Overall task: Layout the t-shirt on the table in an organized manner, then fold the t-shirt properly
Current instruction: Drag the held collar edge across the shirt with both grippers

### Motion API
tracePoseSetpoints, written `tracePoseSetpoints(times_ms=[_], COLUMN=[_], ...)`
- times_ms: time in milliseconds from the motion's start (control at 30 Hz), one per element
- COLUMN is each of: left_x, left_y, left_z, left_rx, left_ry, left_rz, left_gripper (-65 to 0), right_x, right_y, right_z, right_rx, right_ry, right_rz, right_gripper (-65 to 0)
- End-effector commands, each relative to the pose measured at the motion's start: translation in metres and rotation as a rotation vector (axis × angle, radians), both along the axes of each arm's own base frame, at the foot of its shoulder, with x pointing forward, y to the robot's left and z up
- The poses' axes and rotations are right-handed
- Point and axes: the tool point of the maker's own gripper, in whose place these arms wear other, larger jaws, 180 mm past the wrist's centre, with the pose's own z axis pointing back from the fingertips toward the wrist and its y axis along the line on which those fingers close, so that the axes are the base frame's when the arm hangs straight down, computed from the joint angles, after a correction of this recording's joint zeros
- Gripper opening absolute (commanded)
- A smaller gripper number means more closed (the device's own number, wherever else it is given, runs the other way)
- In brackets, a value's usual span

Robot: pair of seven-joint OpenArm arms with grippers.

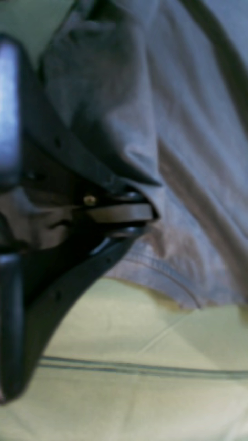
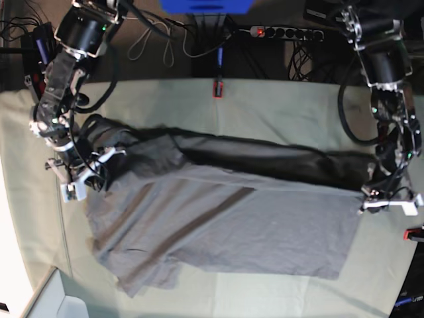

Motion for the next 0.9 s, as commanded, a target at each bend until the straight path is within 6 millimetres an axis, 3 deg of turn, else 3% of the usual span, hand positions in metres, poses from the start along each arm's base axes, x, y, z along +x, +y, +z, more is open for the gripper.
tracePoseSetpoints(times_ms=[0,133,433,600,700,800,867], left_x=[0.016,0.028,0.044,0.046,0.044,0.039,0.037], left_y=[0.006,0.001,0.01,0.013,0.013,0.016,0.016], left_z=[0.022,0.017,0.037,0.04,0.034,0.02,0.016], left_rx=[0.026,0.007,0.017,0.021,0.017,0.0,-0.003], left_ry=[-0.058,-0.042,-0.081,-0.084,-0.068,-0.034,-0.025], left_rz=[0.001,-0.007,0.002,0.006,0.01,0.023,0.026], left_gripper=[-64.5,-64.5,-64.5,-63.0,-52.4,-36.1,-30.1], right_x=[0.014,0.024,0.043,0.046,0.043,0.043,0.042], right_y=[-0.004,-0.005,-0.005,0.004,0.003,0.002,0.002], right_z=[0.016,0.014,0.022,0.004,-0.012,-0.014,-0.014], right_rx=[0.005,0.013,-0.013,0.006,-0.036,-0.057,-0.054], right_ry=[-0.062,-0.056,-0.068,-0.016,0.044,0.054,0.053], right_rz=[-0.004,0.003,0.011,0.044,0.079,0.085,0.084], right_gripper=[-65.0,-65.0,-65.0,-65.0,-60.5,-52.3,-47.1])
